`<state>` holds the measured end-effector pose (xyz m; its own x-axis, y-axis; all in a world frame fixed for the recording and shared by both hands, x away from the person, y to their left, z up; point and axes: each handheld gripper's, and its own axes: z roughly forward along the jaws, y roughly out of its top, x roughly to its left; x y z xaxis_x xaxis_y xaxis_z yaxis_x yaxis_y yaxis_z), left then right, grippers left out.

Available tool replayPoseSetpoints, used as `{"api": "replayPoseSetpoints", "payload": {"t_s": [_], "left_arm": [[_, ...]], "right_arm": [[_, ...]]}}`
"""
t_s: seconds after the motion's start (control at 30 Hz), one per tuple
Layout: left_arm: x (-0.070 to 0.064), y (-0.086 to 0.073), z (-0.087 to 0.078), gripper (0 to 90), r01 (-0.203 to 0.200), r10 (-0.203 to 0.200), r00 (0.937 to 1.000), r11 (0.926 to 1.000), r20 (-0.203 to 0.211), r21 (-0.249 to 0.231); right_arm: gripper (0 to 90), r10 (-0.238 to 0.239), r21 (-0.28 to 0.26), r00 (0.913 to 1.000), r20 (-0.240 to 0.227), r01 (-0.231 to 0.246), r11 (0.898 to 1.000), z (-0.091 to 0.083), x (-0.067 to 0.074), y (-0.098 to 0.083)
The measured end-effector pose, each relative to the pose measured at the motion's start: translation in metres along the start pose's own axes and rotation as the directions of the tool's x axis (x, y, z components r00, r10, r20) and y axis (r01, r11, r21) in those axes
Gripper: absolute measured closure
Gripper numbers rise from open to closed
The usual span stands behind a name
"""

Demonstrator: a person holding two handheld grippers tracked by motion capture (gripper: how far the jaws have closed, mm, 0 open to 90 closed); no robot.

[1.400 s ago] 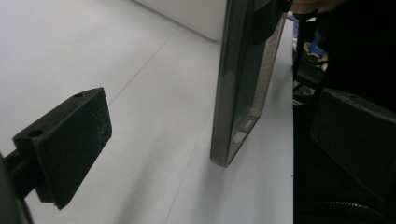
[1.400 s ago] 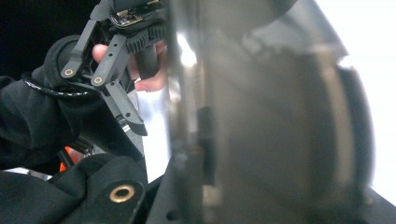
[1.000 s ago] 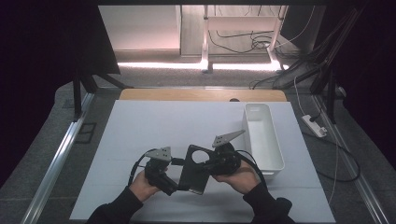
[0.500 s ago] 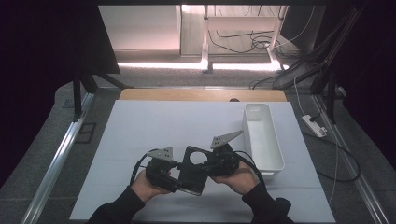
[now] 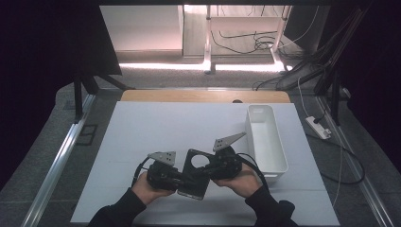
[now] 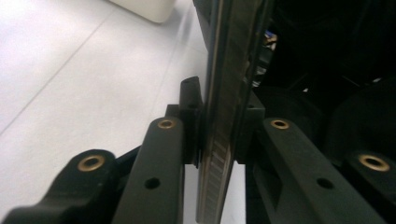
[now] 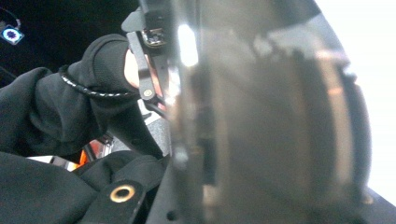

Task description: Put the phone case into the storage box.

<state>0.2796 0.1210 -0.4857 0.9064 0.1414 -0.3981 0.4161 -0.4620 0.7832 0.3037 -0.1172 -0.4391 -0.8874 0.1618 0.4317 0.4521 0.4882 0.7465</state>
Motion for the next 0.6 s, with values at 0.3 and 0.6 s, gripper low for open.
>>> {"api": "replayPoseSetpoints", "payload": {"t_s": [0.3, 0.6], "left_arm": [[-0.0002, 0.0007, -0.0011, 84.2, -0.031, 0.031, 0.9989, 0.9995, 0.036, 0.000], [-0.0031, 0.0028, -0.0030, 84.5, -0.032, 0.032, 0.9994, 0.9995, -0.016, 0.002]], "right_arm": [[84.9, -0.019, -0.005, 0.9991, -0.037, 0.019, 1.000, -0.0009, 0.0003, 0.0004], [66.9, -0.028, -0.026, 0.9996, 0.010, 0.029, 0.999, -0.0014, 0.0005, 0.0013]]}}
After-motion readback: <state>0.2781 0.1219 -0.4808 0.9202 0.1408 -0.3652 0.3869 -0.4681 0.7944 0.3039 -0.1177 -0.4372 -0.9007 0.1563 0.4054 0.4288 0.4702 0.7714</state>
